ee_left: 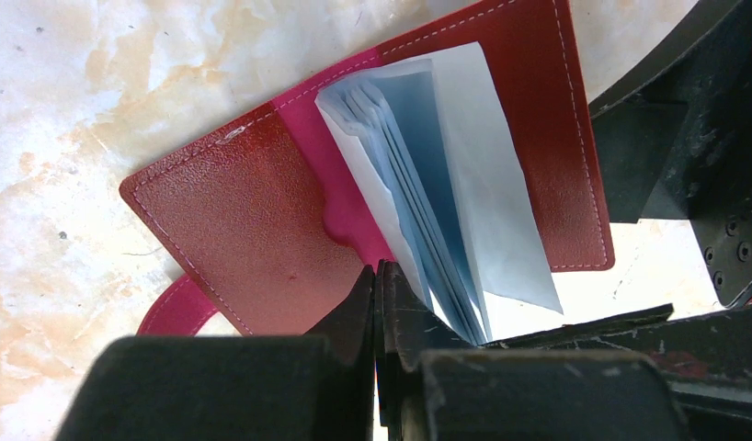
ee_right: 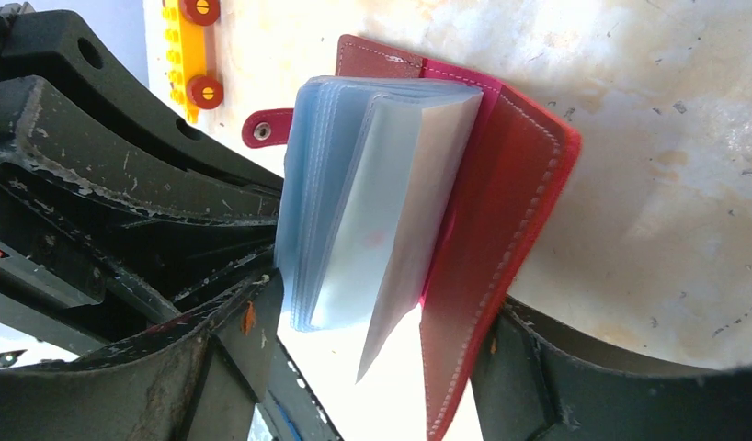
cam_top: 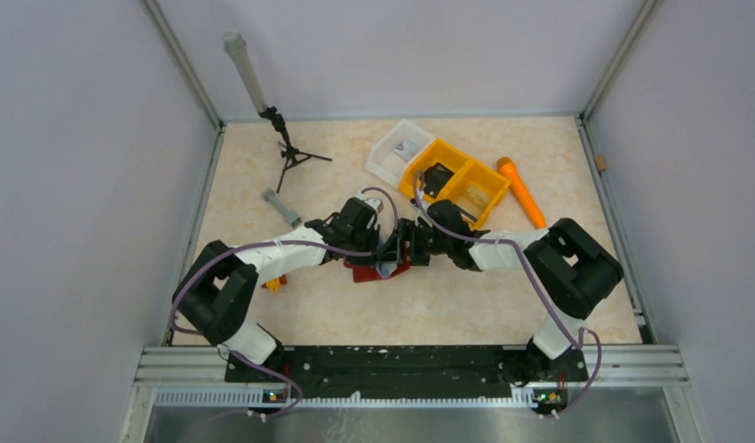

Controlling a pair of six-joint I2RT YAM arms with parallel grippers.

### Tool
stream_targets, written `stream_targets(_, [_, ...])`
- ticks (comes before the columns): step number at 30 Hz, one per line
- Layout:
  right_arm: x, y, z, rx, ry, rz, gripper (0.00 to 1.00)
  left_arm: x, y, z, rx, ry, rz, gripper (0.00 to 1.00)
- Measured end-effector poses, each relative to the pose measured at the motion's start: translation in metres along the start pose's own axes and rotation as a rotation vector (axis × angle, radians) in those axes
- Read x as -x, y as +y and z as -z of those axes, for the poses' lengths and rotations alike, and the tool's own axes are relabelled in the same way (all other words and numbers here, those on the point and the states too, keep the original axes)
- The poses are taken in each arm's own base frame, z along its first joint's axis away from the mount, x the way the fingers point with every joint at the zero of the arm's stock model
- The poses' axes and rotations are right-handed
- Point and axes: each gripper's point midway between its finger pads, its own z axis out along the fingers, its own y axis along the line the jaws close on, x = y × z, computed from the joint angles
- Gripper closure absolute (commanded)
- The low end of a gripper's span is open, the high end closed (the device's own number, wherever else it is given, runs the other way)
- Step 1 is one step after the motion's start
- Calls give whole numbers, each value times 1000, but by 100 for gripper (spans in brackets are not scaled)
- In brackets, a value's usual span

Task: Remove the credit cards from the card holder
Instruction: Open the card holder at the center of the board.

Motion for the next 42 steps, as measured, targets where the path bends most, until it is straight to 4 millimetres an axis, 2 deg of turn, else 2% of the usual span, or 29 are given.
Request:
stream_targets(5, [0,0,0,1,1,-2,51,0,1,0,4,-2,6,100])
stream_targets(10, [-2,0,0,9,-1,-8,63,-1,7,0,40,0,9,99])
stream_targets(13, [0,3,0,21,-7,-8,69,-2,17,3,91,-3,11,96])
stream_targets(16, [1,3,0,20,-11,-4,68,-1,23,11,123,-18,12,94])
stream_targets(18, [-1,-1,0,2,-7,-10,73,1,25,16,133,-32,15,91])
stream_targets(21, [-2,-4,0,-11,-2,-11,78,1,28,22,144,-43,18,76])
stream_targets(23, [-3,-5,0,-18,0,-12,85,-1,29,24,146,-43,21,53])
stream_targets(24, [-3,-6,0,-20,0,-9,88,-2,30,25,147,-43,19,46])
stream_targets(28, [-4,-7,0,-22,2,-6,93,-6,31,31,143,-49,25,30])
stream_targets(32, [-4,-6,0,-20,4,-6,97,-11,32,36,129,-58,34,6])
stream_targets(33, [-4,-6,0,-20,4,-6,97,-13,31,39,119,-65,36,2])
stream_targets(38, [-4,-6,0,-18,5,-6,100,-17,22,70,6,-193,59,1])
stream_targets(40, [-4,-6,0,-17,6,-7,100,-12,16,76,-26,-221,54,1])
stream_targets(42, [-4,-6,0,-16,5,-8,100,-8,10,72,-49,-214,52,1])
